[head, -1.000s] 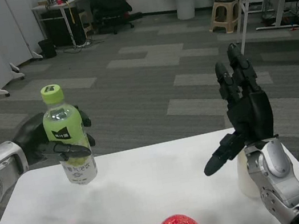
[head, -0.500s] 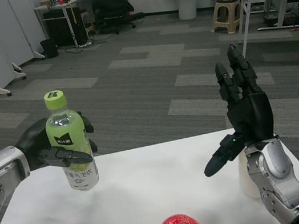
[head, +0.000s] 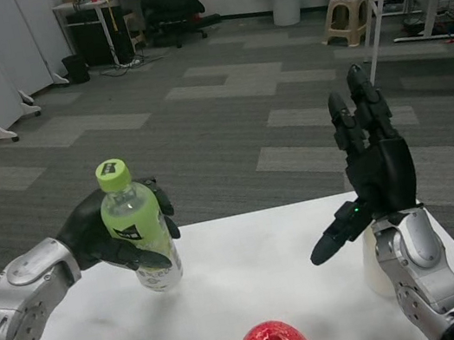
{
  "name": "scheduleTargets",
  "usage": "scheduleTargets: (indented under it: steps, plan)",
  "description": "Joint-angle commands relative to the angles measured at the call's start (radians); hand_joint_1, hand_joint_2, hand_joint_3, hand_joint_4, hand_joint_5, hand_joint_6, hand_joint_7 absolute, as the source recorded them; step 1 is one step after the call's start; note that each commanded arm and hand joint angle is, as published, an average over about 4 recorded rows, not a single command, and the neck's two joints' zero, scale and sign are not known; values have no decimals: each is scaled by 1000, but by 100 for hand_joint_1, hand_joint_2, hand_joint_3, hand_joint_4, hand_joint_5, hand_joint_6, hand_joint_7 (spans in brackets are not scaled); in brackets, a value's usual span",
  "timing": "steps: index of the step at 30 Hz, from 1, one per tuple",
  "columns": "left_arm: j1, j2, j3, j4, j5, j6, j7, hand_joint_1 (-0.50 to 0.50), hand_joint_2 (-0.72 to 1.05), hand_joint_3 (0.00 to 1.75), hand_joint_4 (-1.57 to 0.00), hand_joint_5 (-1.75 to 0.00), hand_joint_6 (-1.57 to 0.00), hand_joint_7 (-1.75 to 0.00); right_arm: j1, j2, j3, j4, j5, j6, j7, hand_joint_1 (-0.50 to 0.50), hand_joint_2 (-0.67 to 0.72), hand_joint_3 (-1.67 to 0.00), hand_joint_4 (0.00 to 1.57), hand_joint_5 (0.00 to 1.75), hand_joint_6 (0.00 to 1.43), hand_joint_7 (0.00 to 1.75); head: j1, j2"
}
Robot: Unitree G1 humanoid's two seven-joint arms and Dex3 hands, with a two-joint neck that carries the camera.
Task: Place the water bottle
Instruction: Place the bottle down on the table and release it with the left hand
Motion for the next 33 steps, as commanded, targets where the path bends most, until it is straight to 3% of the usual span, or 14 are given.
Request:
scheduleTargets:
  steps: [1,8,17,21,24,26,28,29,30,32,33]
  plan:
    - [16,-25,-38,53,15,-108,1,-50,105,9,-157,-175,-139,-154,-12,-1,8,14,13,6,-3,-46,72,0,0,0,0,0,3,-4]
    - [24,-53,-104,162,0,-230,1,-50,105,9,-157,-175,-139,-154,-11,-1,18,21,20,4,-3,-46,72,0,0,0,0,0,2,-24]
    - [22,-61,-157,246,-10,-264,3,-50,105,9,-157,-175,-137,-148,-11,-1,33,32,27,2,-3,-46,72,0,0,0,0,0,6,-43]
    - [20,-60,-171,263,-17,-264,4,-50,105,9,-157,-175,-129,-127,-9,-1,35,36,29,1,-3,-46,72,0,0,0,0,0,10,-51]
    - [20,-60,-173,267,-20,-264,4,-50,105,9,-153,-175,-111,-106,-8,-1,37,38,29,1,-3,-46,72,0,0,0,0,0,11,-53]
    - [20,-59,-174,269,-21,-264,4,-50,105,9,-145,-175,-82,-80,-8,-1,40,40,30,1,-3,-46,72,0,0,0,0,0,13,-53]
    - [20,-58,-176,270,-30,-264,3,-50,105,9,-124,-175,-46,-51,-8,-1,42,40,32,1,-3,-46,72,0,0,0,0,0,14,-53]
    - [20,-58,-176,270,-36,-263,3,-50,105,9,-116,-175,-37,-44,-8,-1,43,40,32,1,-3,-46,72,0,0,0,0,0,14,-53]
    - [20,-58,-177,270,-42,-263,2,-50,105,9,-99,-175,-25,-33,-8,-1,44,41,33,1,-3,-46,72,0,0,0,0,0,14,-53]
    - [21,-58,-175,270,-45,-261,1,-50,105,9,-72,-175,-15,-24,-8,-1,45,41,34,1,-3,-46,72,0,0,0,0,0,15,-53]
    - [22,-58,-173,269,-45,-261,1,-50,105,9,-50,-169,-9,-19,-8,-1,45,42,34,1,-3,-46,72,0,0,0,0,0,16,-54]
